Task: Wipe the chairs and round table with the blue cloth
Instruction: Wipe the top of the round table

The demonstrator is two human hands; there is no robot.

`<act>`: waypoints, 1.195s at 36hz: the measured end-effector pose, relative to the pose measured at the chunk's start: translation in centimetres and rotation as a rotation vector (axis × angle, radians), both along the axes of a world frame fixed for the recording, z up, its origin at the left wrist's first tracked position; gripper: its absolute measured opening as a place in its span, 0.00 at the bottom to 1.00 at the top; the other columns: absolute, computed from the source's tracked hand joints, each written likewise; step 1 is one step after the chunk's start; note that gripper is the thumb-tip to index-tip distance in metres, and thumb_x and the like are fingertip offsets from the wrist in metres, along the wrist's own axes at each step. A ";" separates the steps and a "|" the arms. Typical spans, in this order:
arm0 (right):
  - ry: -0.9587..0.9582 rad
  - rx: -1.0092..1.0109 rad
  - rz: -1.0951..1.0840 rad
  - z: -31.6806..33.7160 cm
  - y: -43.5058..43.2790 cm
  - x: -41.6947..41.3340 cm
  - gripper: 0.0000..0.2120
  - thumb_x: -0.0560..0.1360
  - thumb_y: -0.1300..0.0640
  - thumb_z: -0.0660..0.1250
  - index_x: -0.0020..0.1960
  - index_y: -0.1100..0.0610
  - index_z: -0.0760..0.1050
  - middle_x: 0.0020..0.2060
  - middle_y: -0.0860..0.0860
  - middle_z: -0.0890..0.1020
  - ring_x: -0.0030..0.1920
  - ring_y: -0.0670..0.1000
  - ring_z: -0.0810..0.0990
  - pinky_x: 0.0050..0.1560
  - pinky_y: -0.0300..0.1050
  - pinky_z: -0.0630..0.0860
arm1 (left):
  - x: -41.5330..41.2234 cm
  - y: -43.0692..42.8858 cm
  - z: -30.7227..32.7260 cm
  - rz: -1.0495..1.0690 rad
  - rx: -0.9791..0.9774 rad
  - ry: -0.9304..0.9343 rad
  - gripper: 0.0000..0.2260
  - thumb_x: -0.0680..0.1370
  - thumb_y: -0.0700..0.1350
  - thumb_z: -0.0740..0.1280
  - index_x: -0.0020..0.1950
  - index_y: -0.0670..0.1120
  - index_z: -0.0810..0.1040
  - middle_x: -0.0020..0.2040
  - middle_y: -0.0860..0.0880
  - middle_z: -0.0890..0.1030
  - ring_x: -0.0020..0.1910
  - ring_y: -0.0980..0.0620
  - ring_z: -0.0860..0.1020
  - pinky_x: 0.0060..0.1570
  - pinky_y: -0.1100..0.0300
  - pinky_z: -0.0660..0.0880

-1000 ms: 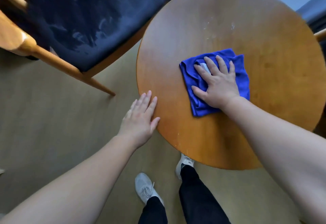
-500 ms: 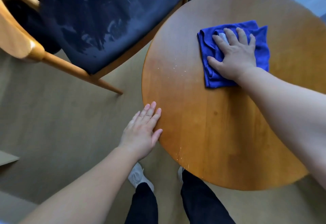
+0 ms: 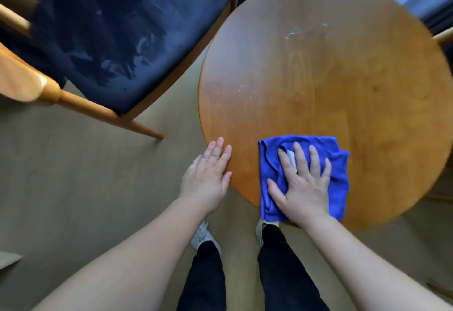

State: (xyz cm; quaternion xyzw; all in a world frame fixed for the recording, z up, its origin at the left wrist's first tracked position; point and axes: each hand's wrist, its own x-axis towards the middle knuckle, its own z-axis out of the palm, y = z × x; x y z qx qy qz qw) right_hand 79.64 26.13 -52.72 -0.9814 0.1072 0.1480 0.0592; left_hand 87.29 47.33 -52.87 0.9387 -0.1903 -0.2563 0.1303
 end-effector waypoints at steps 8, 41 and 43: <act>-0.103 0.095 0.070 0.9 -1.3 -5.0 0.42 0.69 0.31 0.58 0.77 0.50 0.56 0.77 0.59 0.52 0.76 0.63 0.49 0.72 0.68 0.47 | 0.4 0.9 -0.1 -0.039 -0.074 0.004 0.25 0.82 0.54 0.51 0.78 0.56 0.47 0.78 0.57 0.43 0.76 0.60 0.42 0.71 0.61 0.53; -0.125 0.033 0.033 -1.1 2.1 24.7 0.46 0.61 0.19 0.49 0.75 0.38 0.54 0.78 0.54 0.51 0.76 0.64 0.48 0.73 0.64 0.40 | -2.6 9.8 2.3 0.252 -0.209 0.070 0.22 0.77 0.35 0.60 0.71 0.45 0.70 0.73 0.50 0.68 0.73 0.53 0.63 0.71 0.57 0.60; -0.119 0.034 -0.001 -1.1 1.6 26.3 0.46 0.61 0.19 0.50 0.75 0.38 0.54 0.77 0.56 0.51 0.75 0.66 0.47 0.73 0.65 0.41 | -2.6 9.7 2.5 0.266 -0.213 0.073 0.22 0.77 0.35 0.60 0.71 0.45 0.69 0.73 0.50 0.67 0.73 0.53 0.63 0.71 0.57 0.60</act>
